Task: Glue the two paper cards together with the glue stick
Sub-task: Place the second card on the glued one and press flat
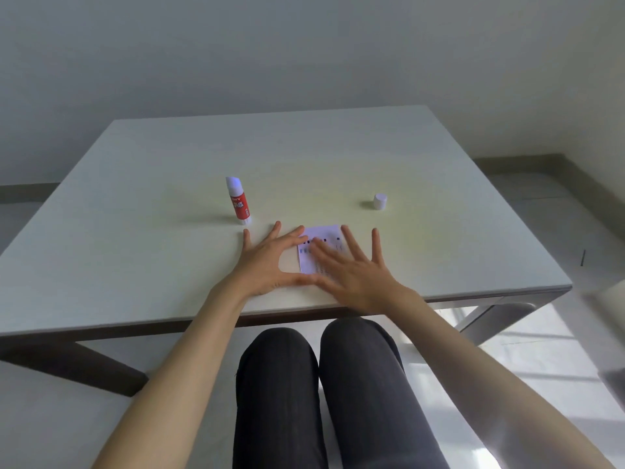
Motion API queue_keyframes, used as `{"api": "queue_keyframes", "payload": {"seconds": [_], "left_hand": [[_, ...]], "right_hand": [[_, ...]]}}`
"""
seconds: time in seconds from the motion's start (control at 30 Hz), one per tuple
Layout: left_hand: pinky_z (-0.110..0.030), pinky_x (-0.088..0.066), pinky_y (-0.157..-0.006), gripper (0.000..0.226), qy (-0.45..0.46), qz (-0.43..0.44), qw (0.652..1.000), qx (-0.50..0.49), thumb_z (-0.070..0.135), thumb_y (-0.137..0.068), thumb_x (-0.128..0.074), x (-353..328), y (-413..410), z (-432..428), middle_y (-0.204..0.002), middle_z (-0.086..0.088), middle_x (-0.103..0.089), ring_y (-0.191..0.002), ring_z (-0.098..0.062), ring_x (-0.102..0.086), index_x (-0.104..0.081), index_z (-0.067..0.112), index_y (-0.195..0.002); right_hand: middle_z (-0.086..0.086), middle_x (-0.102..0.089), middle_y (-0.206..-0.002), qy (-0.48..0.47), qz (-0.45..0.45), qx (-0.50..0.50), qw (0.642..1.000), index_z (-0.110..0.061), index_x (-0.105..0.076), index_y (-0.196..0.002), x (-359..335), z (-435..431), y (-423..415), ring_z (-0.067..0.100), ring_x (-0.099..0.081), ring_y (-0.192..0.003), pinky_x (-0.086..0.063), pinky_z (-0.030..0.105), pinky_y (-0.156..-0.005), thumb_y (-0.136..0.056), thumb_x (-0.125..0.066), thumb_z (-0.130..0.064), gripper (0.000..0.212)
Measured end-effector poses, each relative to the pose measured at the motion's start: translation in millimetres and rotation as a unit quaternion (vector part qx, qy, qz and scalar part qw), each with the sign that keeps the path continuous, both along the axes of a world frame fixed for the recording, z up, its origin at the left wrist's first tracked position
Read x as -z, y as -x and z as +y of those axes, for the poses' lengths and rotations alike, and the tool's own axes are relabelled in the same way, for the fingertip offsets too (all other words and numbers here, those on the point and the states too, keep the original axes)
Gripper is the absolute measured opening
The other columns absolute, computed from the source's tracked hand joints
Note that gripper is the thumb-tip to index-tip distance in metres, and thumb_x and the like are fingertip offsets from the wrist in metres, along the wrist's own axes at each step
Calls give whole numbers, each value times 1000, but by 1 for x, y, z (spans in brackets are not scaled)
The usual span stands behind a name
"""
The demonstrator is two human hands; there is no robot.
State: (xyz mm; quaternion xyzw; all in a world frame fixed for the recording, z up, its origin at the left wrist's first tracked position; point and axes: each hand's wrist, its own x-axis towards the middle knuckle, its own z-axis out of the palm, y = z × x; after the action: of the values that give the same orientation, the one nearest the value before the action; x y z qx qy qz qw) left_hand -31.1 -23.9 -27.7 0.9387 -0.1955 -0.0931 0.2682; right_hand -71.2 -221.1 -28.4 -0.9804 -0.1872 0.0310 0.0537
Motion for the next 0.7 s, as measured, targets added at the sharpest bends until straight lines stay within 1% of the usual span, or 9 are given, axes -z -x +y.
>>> {"api": "queue_keyframes", "payload": {"seconds": [0.1,0.17,0.23,0.3,0.37,0.43,0.5,0.6,0.7], "left_hand": [[-54,19,-111,83,-3,-1,1000,-2,62,-66,-67,-1,1,-1,-153,26,-20,-146,-5,4,-33,40,-139],[-53,19,-111,85,-5,2,1000,-3,65,-65,-66,-2,0,-1,-153,27,-20,-146,-5,4,-32,41,-139],[-54,19,-111,85,-5,1,1000,-1,66,-65,-65,-1,0,-1,-153,27,-20,-146,-5,4,-32,42,-139],[-55,18,-111,84,-4,0,1000,0,64,-65,-65,-1,0,-1,-153,27,-20,-146,-5,4,-32,42,-139],[-54,18,-112,85,-4,0,1000,1,65,-65,-65,0,0,0,-153,27,-20,-146,-4,4,-32,41,-140],[-53,18,-112,86,-5,1,1000,0,66,-65,-65,0,0,0,-153,27,-19,-145,-3,4,-32,39,-140],[-53,19,-112,85,-5,1,1000,-1,65,-66,-66,0,1,0,-153,27,-19,-145,-3,5,-32,39,-140],[-53,19,-112,85,-3,3,1000,-1,64,-65,-66,0,0,1,-152,28,-19,-145,-3,5,-33,40,-139],[-53,18,-112,83,2,6,1000,-2,64,-65,-66,0,0,0,-151,30,-20,-145,-2,4,-34,42,-137]], "right_hand": [[-16,7,-158,8,27,73,997,-31,6,-147,-10,-3,-20,27,21,-143,19,60,-108,-90,-11,-64,68],[-16,7,-158,3,18,42,999,-32,6,-147,-9,1,-10,26,23,-143,24,58,-106,-85,-6,-69,73],[-19,7,-157,-21,9,-30,999,-37,9,-145,2,6,15,20,27,-141,33,53,-101,-76,4,-78,80],[-23,9,-156,-24,25,-56,998,-42,12,-143,9,4,29,16,28,-141,35,50,-100,-70,9,-82,83],[-23,12,-156,-6,37,-23,999,-40,13,-143,3,-4,15,19,26,-142,28,55,-105,-69,11,-81,85],[-17,13,-157,17,47,40,998,-33,12,-145,-8,-11,-5,24,24,-143,20,59,-109,-79,1,-75,79],[-13,13,-158,24,40,61,997,-29,11,-147,-14,-10,-9,26,23,-143,20,61,-109,-82,-5,-72,79],[-12,11,-158,6,12,-24,1000,-28,9,-147,1,2,26,21,28,-141,33,54,-101,-65,14,-83,99],[-22,13,-155,-18,32,-47,998,-38,14,-143,7,-3,38,17,29,-141,34,52,-101,-64,15,-85,92]]}}
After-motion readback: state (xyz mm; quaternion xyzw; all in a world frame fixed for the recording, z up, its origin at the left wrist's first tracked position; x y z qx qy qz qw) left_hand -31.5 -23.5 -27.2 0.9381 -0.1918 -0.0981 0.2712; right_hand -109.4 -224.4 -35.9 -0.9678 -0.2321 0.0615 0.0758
